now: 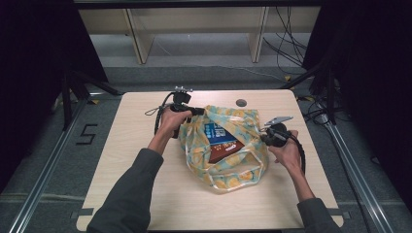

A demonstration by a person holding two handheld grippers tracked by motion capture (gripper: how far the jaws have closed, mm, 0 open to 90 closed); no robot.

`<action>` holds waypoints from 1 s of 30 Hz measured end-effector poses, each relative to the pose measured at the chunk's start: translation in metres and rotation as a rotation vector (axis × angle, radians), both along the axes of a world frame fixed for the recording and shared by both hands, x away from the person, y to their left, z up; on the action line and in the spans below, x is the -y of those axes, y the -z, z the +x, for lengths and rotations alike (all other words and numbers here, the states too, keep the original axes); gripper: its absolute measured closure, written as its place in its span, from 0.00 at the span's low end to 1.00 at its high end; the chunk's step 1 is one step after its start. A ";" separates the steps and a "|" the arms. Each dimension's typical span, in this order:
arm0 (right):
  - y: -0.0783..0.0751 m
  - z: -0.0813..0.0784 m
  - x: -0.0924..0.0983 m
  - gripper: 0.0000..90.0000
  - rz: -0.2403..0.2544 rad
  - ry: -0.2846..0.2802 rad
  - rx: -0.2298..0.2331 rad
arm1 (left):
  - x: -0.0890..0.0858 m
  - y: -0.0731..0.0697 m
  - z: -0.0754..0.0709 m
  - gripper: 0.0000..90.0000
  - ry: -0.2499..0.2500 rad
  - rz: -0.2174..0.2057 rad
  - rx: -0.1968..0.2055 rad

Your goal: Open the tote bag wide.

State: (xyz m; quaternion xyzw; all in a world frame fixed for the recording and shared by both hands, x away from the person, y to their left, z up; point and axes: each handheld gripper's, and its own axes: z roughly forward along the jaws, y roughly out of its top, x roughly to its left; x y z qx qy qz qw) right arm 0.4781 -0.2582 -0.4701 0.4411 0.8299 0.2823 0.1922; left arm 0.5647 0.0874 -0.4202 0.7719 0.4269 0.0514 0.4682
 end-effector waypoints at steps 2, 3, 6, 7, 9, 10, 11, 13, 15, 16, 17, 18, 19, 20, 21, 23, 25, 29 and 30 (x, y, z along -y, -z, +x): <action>0.014 0.001 0.000 1.00 -0.022 -0.017 -0.033 | 0.000 0.000 0.002 0.99 -0.005 -0.013 -0.003; 0.017 0.000 0.001 1.00 -0.020 0.004 -0.058 | 0.000 0.001 0.002 0.99 -0.002 -0.010 -0.003; 0.016 0.000 0.005 1.00 0.006 0.036 -0.063 | 0.000 0.004 0.005 0.99 0.002 -0.011 -0.017; 0.016 0.001 0.006 1.00 0.017 0.003 -0.036 | 0.000 0.005 0.006 0.99 -0.005 -0.011 -0.021; 0.008 -0.006 0.004 0.96 0.049 0.019 -0.053 | 0.001 0.007 0.007 0.98 -0.011 0.010 -0.022; 0.000 -0.009 0.004 0.93 0.051 0.021 -0.053 | 0.002 0.009 0.008 0.98 -0.018 0.013 -0.023; -0.007 -0.011 0.005 0.91 0.068 0.027 -0.045 | 0.002 0.010 0.009 0.98 -0.019 0.025 -0.026; -0.025 -0.015 0.010 0.84 0.089 -0.011 0.018 | 0.004 0.014 0.011 0.96 -0.034 0.025 -0.034; -0.041 -0.022 0.007 0.80 0.151 -0.006 0.028 | 0.004 0.016 0.013 0.95 -0.028 0.045 -0.037; -0.047 -0.024 0.006 0.79 0.158 -0.033 0.073 | 0.006 0.017 0.015 0.95 -0.032 0.047 -0.038; -0.055 -0.027 0.002 0.79 0.175 -0.042 0.097 | 0.008 0.018 0.016 0.95 -0.045 0.033 -0.039; -0.061 -0.029 -0.002 0.79 0.184 -0.069 0.120 | 0.009 0.018 0.018 0.94 -0.033 0.046 -0.042; -0.064 -0.030 -0.008 0.80 0.197 -0.098 0.132 | 0.012 0.019 0.018 0.94 -0.039 0.045 -0.045; -0.066 -0.034 -0.026 0.82 0.213 -0.127 0.120 | 0.013 0.020 0.019 0.94 -0.031 0.059 -0.046; -0.066 -0.034 -0.026 0.82 0.213 -0.127 0.120 | 0.016 0.020 0.019 0.94 -0.033 0.060 -0.046; -0.058 -0.026 -0.048 0.78 0.154 -0.152 0.092 | 0.018 0.020 0.020 0.89 -0.025 0.062 -0.043; -0.054 -0.021 -0.052 0.75 0.143 -0.157 0.083 | 0.020 0.018 0.017 0.86 -0.014 0.061 -0.034; -0.044 -0.010 -0.069 0.68 0.116 -0.161 0.069 | 0.017 0.006 0.010 0.72 0.019 0.085 -0.014; -0.039 -0.006 -0.074 0.64 0.116 -0.159 0.088 | 0.016 0.002 0.008 0.65 0.015 0.104 -0.010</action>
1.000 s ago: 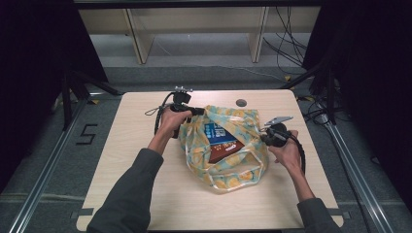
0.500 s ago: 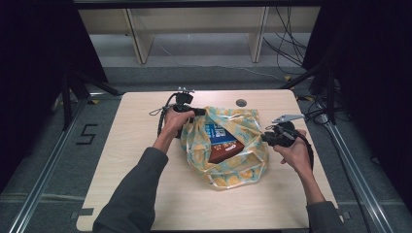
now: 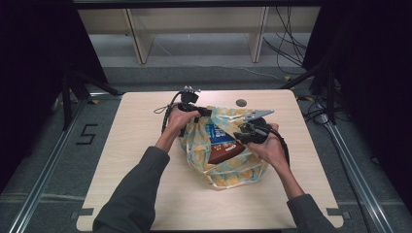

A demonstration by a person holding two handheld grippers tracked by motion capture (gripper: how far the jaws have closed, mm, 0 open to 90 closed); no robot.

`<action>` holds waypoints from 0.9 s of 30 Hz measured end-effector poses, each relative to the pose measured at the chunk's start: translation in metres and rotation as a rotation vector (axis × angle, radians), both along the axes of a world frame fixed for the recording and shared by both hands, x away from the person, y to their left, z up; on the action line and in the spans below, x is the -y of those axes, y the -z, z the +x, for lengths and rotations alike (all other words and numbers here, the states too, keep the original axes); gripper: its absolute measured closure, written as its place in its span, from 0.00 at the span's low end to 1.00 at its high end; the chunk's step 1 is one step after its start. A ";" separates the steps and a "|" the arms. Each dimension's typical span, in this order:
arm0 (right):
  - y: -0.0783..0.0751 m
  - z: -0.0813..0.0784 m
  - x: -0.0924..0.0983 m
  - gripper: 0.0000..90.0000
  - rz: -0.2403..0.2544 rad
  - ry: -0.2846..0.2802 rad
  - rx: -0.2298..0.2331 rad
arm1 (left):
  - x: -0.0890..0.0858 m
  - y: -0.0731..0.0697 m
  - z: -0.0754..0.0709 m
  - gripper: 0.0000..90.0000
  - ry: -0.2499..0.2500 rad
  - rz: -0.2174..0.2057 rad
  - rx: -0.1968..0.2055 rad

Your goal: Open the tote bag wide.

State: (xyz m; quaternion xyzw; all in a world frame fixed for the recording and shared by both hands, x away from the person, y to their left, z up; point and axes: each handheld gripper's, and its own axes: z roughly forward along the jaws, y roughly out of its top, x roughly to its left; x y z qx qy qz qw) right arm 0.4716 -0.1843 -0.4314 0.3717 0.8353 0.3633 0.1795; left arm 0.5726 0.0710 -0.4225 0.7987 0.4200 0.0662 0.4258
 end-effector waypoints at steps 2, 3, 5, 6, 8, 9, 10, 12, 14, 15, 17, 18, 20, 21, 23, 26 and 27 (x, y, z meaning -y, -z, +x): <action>0.001 0.004 -0.004 0.54 -0.061 -0.007 -0.037 | -0.001 -0.009 -0.007 0.55 -0.006 0.049 0.017; 0.003 0.005 -0.007 0.49 -0.041 0.003 -0.055 | -0.001 -0.015 -0.014 0.50 -0.012 0.116 0.039; 0.009 0.008 -0.010 0.42 -0.004 0.010 -0.080 | -0.002 -0.022 -0.026 0.39 -0.012 0.154 0.051; 0.009 0.008 -0.010 0.42 -0.004 0.010 -0.080 | -0.003 -0.026 -0.034 0.39 -0.006 0.146 0.053; 0.009 0.006 -0.012 0.39 -0.037 0.010 -0.088 | 0.000 -0.028 -0.050 0.35 -0.006 0.193 0.079; 0.013 0.007 -0.017 0.37 -0.046 0.024 -0.060 | 0.002 -0.026 -0.056 0.31 -0.010 0.212 0.082; 0.013 0.007 -0.017 0.37 -0.046 0.024 -0.060 | 0.004 -0.022 -0.062 0.31 -0.014 0.226 0.082; 0.012 0.010 -0.023 0.42 -0.147 0.021 -0.046 | 0.009 -0.011 -0.069 0.28 -0.035 0.274 0.083; 0.013 0.011 -0.024 0.43 -0.158 0.028 -0.025 | 0.011 0.002 -0.070 0.27 -0.073 0.317 0.086; 0.014 0.013 -0.024 0.45 -0.162 0.045 -0.011 | 0.011 0.009 -0.068 0.26 -0.089 0.322 0.076; 0.015 0.017 -0.023 0.61 -0.164 0.062 -0.019 | 0.009 0.020 -0.063 0.28 -0.097 0.318 0.054; 0.015 0.019 -0.022 0.71 -0.171 0.078 -0.005 | 0.006 0.025 -0.061 0.38 -0.058 0.299 0.078; 0.013 0.025 -0.017 0.89 -0.179 0.093 0.001 | 0.000 0.029 -0.059 0.70 -0.048 0.243 0.086; 0.011 0.029 -0.012 0.96 -0.173 0.100 0.004 | -0.005 0.029 -0.058 0.79 -0.033 0.239 0.093; 0.007 0.037 -0.003 1.00 -0.150 0.127 -0.002 | -0.014 0.030 -0.058 0.92 -0.026 0.218 0.098; 0.004 0.050 0.013 1.00 -0.114 0.147 -0.016 | -0.029 0.027 -0.059 0.96 0.007 0.179 0.084; 0.004 0.052 0.016 1.00 -0.079 0.150 -0.037 | -0.032 0.026 -0.061 0.96 0.024 0.179 0.087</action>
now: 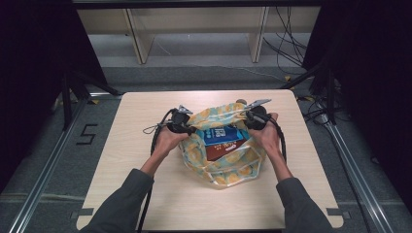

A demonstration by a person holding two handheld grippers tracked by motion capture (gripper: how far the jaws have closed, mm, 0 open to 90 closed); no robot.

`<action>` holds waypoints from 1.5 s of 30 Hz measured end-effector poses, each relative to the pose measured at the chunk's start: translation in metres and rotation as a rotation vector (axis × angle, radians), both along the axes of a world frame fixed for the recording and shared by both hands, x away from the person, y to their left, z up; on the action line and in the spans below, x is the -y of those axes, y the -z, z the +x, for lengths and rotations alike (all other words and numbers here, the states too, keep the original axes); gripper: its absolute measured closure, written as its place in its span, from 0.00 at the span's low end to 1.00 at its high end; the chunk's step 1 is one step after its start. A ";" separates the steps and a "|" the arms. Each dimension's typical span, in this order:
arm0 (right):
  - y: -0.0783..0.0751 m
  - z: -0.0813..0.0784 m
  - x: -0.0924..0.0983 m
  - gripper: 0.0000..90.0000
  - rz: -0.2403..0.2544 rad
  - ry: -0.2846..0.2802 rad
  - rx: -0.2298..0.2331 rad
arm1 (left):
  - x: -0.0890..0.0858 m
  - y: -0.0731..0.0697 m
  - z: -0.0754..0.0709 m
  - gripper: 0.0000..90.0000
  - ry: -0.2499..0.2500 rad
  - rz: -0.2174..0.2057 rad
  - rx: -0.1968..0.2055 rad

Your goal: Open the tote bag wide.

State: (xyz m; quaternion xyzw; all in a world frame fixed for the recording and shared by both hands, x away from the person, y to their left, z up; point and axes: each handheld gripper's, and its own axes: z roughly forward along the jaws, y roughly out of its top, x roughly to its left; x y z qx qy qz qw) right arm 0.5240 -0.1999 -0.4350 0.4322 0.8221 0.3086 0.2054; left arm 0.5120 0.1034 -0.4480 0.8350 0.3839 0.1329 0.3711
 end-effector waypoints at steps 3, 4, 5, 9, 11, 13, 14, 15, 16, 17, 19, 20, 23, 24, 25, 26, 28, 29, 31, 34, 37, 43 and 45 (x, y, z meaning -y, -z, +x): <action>0.004 0.007 0.004 1.00 0.068 -0.003 0.008 | -0.006 -0.001 0.001 0.96 0.010 0.022 0.027; 0.004 0.008 0.004 1.00 0.074 -0.001 -0.010 | -0.008 0.001 0.004 0.95 -0.007 0.011 0.032; 0.006 0.009 0.003 0.98 0.066 -0.009 -0.016 | -0.010 0.004 0.008 0.95 -0.027 0.009 0.027; 0.010 0.010 0.001 0.89 0.028 0.035 -0.015 | -0.007 0.005 0.016 0.91 -0.035 0.014 0.025; 0.013 0.013 0.005 0.76 0.065 0.072 -0.046 | -0.007 0.005 0.020 0.88 -0.056 0.009 0.019; 0.014 0.014 0.011 0.70 0.103 0.079 -0.059 | -0.009 0.004 0.022 0.84 -0.067 -0.021 0.005; 0.012 0.012 0.013 0.68 0.142 0.080 -0.069 | -0.010 0.003 0.022 0.82 -0.067 -0.040 -0.012; 0.008 0.009 0.016 0.63 0.167 0.061 -0.056 | -0.010 0.001 0.021 0.77 -0.070 -0.049 -0.021; 0.006 0.008 0.017 0.59 0.148 0.059 -0.036 | -0.009 -0.001 0.019 0.72 -0.075 -0.053 -0.021; 0.000 0.004 0.016 0.54 0.165 0.044 -0.054 | -0.008 -0.005 0.016 0.65 -0.083 -0.054 -0.021; -0.010 -0.005 0.016 0.50 0.184 0.027 -0.038 | -0.004 -0.013 0.010 0.52 -0.078 -0.063 -0.006; -0.015 -0.011 0.012 0.48 0.218 0.037 -0.048 | -0.003 -0.018 0.007 0.47 -0.075 -0.071 -0.003; -0.029 -0.024 0.007 0.45 0.234 -0.005 -0.049 | 0.001 -0.031 -0.002 0.37 -0.066 -0.072 0.018; -0.030 -0.023 0.008 0.45 0.224 -0.047 -0.006 | 0.002 -0.036 -0.005 0.37 -0.056 -0.075 0.026; -0.033 -0.029 0.006 0.44 0.235 -0.049 -0.018 | 0.002 -0.038 -0.007 0.36 -0.055 -0.079 0.029; -0.035 -0.030 0.006 0.44 0.241 -0.055 -0.019 | 0.001 -0.041 -0.010 0.35 -0.056 -0.084 0.027; -0.039 -0.033 0.009 0.43 0.224 -0.066 0.003 | 0.000 -0.045 -0.014 0.33 -0.039 -0.089 0.024; -0.040 -0.035 0.009 0.43 0.235 -0.053 0.003 | -0.001 -0.047 -0.017 0.33 -0.033 -0.095 0.023; -0.043 -0.036 0.016 0.42 0.246 -0.053 0.011 | -0.003 -0.050 -0.020 0.29 -0.019 -0.136 0.012; -0.044 -0.038 0.019 0.42 0.259 -0.028 -0.003 | -0.004 -0.057 -0.023 0.28 0.003 -0.214 -0.019; -0.040 -0.035 0.024 0.42 0.264 -0.040 0.015 | -0.003 -0.061 -0.026 0.27 0.002 -0.175 0.014; -0.040 -0.047 0.028 0.42 0.272 -0.050 -0.012 | -0.006 -0.062 -0.037 0.27 0.010 -0.175 0.028; -0.039 -0.050 0.029 0.41 0.279 -0.050 0.002 | -0.008 -0.061 -0.041 0.26 0.003 -0.171 0.035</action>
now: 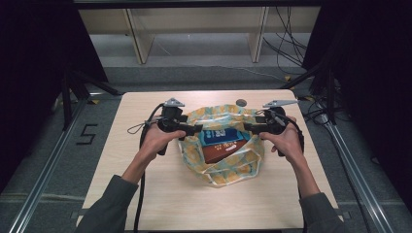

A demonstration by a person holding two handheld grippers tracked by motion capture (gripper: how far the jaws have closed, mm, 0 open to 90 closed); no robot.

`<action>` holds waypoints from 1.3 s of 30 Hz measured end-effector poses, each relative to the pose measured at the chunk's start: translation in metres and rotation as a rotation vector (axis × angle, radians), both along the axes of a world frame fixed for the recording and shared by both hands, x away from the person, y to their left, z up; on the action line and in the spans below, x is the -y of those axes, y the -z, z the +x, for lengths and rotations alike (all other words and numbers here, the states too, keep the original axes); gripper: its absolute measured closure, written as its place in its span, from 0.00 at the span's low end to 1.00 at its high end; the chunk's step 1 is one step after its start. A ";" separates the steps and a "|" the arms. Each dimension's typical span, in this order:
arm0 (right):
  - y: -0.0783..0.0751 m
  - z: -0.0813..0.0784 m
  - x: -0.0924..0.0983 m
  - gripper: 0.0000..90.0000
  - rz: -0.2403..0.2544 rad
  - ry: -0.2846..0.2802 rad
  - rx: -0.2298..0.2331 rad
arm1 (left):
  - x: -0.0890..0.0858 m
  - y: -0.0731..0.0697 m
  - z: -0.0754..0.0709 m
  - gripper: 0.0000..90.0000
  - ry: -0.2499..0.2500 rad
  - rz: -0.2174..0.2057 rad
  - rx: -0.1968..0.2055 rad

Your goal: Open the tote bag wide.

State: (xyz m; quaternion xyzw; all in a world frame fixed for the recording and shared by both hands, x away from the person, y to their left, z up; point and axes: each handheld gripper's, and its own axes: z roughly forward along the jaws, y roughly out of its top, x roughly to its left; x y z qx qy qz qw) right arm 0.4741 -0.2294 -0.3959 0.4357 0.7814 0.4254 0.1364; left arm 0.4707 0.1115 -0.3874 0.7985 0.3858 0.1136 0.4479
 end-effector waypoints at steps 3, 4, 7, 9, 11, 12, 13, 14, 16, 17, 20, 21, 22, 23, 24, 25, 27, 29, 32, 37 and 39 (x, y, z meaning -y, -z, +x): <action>-0.001 -0.007 0.005 0.41 0.000 -0.016 0.010 | -0.004 0.001 -0.010 0.25 0.006 -0.009 0.009; -0.001 -0.010 0.006 0.41 0.000 -0.017 0.008 | -0.005 0.000 -0.011 0.25 0.011 -0.014 0.012; -0.001 -0.017 0.010 0.40 -0.016 -0.023 0.020 | -0.009 0.001 -0.019 0.22 -0.001 -0.038 0.015; 0.001 -0.021 0.011 0.40 -0.014 -0.022 0.029 | -0.011 0.002 -0.024 0.22 -0.003 -0.042 0.023; 0.001 -0.025 0.012 0.40 -0.016 -0.029 0.021 | -0.013 0.003 -0.029 0.21 0.002 -0.051 0.020; 0.001 -0.030 0.011 0.40 -0.008 -0.015 -0.001 | -0.015 0.003 -0.031 0.21 0.010 -0.049 0.024; 0.001 -0.031 0.012 0.40 -0.017 -0.031 0.020 | -0.015 0.005 -0.034 0.20 0.001 -0.058 0.026; 0.000 -0.033 0.014 0.40 -0.024 -0.038 0.027 | -0.017 0.006 -0.037 0.20 0.010 -0.057 0.026; 0.000 -0.038 0.016 0.39 -0.030 -0.041 0.042 | -0.020 0.009 -0.043 0.19 0.005 -0.054 0.025; 0.001 -0.041 0.017 0.39 -0.037 -0.035 0.047 | -0.021 0.011 -0.046 0.19 -0.007 -0.059 0.021; 0.003 -0.048 0.021 0.39 -0.046 -0.032 0.029 | -0.026 0.014 -0.054 0.18 0.002 -0.053 0.025; 0.005 -0.050 0.022 0.39 -0.047 -0.031 0.032 | -0.027 0.015 -0.057 0.18 -0.001 -0.056 0.031; 0.007 -0.053 0.025 0.39 -0.048 -0.031 0.036 | -0.028 0.016 -0.059 0.18 -0.006 -0.055 0.031; 0.007 -0.055 0.026 0.39 -0.047 -0.037 0.016 | -0.030 0.017 -0.062 0.18 -0.008 -0.054 0.032; 0.009 -0.057 0.027 0.39 -0.038 -0.028 0.024 | -0.031 0.018 -0.064 0.18 -0.007 -0.053 0.032; 0.009 -0.059 0.029 0.39 -0.047 -0.028 0.028 | -0.032 0.019 -0.066 0.18 -0.006 -0.054 0.034; 0.011 -0.062 0.032 0.38 -0.050 -0.032 0.025 | -0.034 0.021 -0.070 0.18 -0.007 -0.037 0.041; 0.013 -0.065 0.034 0.38 -0.056 -0.033 0.025 | -0.035 0.024 -0.074 0.18 0.004 -0.037 0.046; 0.017 -0.069 0.035 0.38 -0.043 -0.033 0.025 | -0.034 0.030 -0.082 0.18 -0.012 -0.051 0.044; 0.021 -0.075 0.037 0.38 -0.065 -0.051 0.042 | -0.032 0.039 -0.092 0.18 0.003 -0.044 0.048; 0.023 -0.079 0.035 0.37 -0.049 -0.049 0.027 | -0.031 0.043 -0.098 0.18 0.012 -0.045 0.053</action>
